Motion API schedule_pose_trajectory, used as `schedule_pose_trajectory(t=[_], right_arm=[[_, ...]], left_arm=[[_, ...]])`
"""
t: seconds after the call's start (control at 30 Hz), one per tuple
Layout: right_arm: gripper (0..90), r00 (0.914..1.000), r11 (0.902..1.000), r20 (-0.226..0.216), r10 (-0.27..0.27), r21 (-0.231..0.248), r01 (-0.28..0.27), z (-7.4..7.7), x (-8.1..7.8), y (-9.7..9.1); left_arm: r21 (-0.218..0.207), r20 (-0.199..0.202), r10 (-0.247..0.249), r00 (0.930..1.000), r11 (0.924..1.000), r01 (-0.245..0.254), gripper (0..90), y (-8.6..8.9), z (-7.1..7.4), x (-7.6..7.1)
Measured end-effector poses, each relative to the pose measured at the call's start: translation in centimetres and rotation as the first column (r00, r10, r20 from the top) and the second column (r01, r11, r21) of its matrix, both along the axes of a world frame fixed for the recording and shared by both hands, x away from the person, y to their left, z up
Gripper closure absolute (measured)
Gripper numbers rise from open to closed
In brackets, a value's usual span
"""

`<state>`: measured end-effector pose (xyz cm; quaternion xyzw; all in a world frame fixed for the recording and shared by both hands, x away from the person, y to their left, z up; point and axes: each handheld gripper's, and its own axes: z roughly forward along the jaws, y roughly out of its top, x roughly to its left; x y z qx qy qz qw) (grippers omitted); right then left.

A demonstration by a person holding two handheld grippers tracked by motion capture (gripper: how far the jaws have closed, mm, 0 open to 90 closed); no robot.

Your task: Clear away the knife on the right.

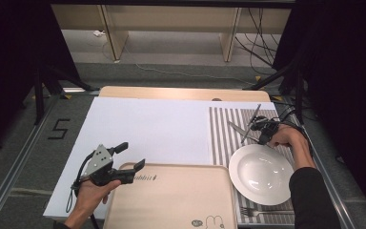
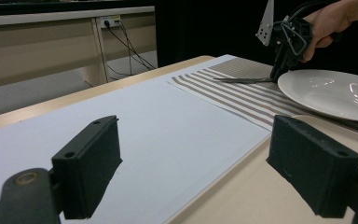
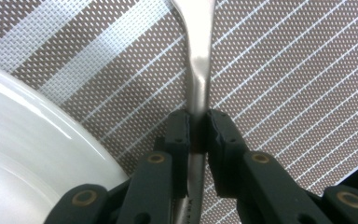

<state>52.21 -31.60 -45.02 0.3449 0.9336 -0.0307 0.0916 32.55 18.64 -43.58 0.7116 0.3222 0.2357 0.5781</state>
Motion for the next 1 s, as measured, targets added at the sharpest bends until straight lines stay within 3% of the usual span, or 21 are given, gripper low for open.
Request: schedule_pose_trajectory(t=[0.07,0.23,0.47,0.8,1.0], right_arm=[[79.9,1.0000,0.9998,-0.003,0.005,-0.019,-0.005,0.04,-0.04,0.19],[80.0,0.9996,0.9996,0.023,0.018,-0.022,-0.018,-0.09,-0.24,0.28],[80.1,0.9994,0.9993,0.025,0.026,-0.029,-0.025,-0.01,-0.32,0.30],[80.2,0.9972,0.9990,0.075,0.009,-0.044,-0.005,-0.16,-0.22,0.41],[80.2,0.9901,0.9995,0.140,-0.001,-0.030,0.005,0.71,-0.06,-0.08]], left_arm=[[-0.002,0.002,0.000,1.0000,1.0000,0.000,16.1,0.01,0.02,0.00],[-0.006,0.000,0.003,1.0000,1.0000,-0.003,16.1,0.06,0.00,-0.01],[-0.003,0.005,-0.001,1.0000,1.0000,0.001,16.1,0.01,0.08,0.00],[-0.009,0.009,0.003,1.0000,1.0000,-0.003,16.1,0.21,0.20,0.04],[-0.008,0.008,0.001,1.0000,1.0000,-0.001,16.4,0.17,0.18,0.02]])
